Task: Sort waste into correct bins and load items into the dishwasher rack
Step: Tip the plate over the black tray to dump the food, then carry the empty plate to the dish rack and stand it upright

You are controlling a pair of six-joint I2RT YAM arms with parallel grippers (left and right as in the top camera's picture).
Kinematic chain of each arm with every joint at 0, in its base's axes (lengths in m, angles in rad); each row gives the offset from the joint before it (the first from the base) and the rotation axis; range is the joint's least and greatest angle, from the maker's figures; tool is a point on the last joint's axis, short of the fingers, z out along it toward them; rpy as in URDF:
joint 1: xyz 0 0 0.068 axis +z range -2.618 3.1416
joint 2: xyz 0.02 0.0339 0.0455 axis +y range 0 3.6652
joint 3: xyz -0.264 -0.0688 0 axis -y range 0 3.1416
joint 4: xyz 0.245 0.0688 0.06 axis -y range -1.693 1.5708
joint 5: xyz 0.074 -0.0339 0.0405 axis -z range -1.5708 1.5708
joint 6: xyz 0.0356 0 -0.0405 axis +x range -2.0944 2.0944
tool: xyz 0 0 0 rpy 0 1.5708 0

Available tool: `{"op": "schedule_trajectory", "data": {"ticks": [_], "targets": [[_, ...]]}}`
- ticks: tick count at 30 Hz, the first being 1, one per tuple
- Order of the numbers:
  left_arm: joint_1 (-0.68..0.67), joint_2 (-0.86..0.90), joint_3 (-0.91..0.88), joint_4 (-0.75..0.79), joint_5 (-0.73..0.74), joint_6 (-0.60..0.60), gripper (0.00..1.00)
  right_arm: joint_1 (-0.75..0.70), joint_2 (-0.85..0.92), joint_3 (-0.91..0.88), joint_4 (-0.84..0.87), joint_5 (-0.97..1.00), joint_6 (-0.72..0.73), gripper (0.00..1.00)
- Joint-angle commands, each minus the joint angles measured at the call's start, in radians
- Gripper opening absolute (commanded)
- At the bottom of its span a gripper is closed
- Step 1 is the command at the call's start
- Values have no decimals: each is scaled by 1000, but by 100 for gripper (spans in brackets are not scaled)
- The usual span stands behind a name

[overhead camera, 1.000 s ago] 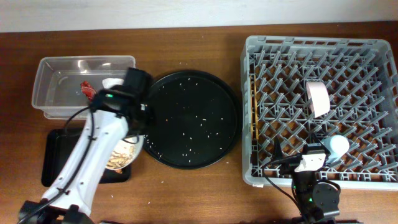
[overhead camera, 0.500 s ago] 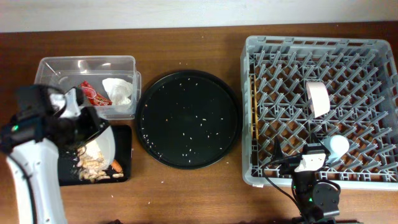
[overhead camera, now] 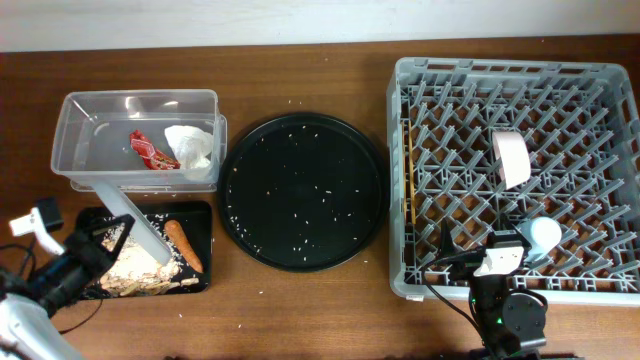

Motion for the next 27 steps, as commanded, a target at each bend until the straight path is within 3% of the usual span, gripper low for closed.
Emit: {"op": "schedule_trajectory", "data": {"ticks": [1, 7, 8, 10, 13, 17, 21, 23, 27], "targets": [[18, -83, 0, 7, 68, 89, 1, -6, -6, -9, -1, 5, 0, 98], [18, -97, -1, 18, 3, 39, 0, -6, -6, -9, -1, 5, 0, 98], [18, -96, -1, 33, -37, 2, 1, -6, -6, -9, -1, 5, 0, 98], [18, -95, -1, 82, -177, -195, 1, -6, -6, -9, -1, 5, 0, 98], [-12, -109, 1, 82, -134, -222, 0, -6, -6, -9, -1, 5, 0, 98], [-179, -163, 47, 134, -137, -258, 1, -6, -6, -9, -1, 5, 0, 98], [-447, -169, 99, 300, -151, -324, 0, -6, -6, -9, -1, 5, 0, 98], [-612, -161, 99, 440, -190, -404, 0, -6, -6, -9, -1, 5, 0, 98], [-995, -65, 99, 892, -252, -605, 0, -6, -6, -9, -1, 5, 0, 98]]}}
